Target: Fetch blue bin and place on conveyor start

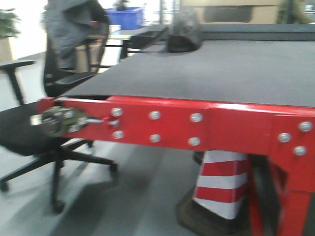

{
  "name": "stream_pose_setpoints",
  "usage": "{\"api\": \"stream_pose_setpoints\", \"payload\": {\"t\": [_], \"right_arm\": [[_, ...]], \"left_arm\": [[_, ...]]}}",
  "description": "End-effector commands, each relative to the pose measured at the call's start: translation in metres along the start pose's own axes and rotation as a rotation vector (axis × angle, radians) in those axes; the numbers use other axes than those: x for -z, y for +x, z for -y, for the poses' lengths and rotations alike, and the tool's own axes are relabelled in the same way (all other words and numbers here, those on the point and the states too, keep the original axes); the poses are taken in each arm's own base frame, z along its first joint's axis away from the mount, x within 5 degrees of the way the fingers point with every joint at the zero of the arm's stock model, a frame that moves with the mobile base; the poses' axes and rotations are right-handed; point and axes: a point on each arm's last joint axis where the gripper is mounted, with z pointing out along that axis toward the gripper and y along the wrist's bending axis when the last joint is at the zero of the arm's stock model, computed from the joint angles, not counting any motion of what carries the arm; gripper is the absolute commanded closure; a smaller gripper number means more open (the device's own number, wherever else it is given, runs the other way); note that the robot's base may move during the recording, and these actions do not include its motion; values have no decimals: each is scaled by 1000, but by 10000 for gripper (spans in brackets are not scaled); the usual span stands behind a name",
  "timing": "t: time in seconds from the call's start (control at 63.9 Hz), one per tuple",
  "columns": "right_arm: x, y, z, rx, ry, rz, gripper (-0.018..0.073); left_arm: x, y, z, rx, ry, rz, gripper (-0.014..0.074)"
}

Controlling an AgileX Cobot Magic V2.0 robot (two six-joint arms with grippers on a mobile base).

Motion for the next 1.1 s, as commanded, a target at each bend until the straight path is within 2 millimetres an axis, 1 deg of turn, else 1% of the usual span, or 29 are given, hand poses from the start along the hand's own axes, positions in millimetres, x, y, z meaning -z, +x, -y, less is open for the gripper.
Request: {"api": "stream_pose_setpoints", "payload": {"t": [0.0, 0.172, 1.08], "right_arm": [[7, -8, 5, 24, 17, 58, 721], [7, -7, 3, 7, -5, 48, 721], [7, -7, 3, 7, -5, 48, 721]], "left_arm": [[11, -8, -2, -8, 9, 65, 708], [11, -8, -2, -8, 9, 65, 708], [11, -8, -2, -8, 9, 65, 708]]}}
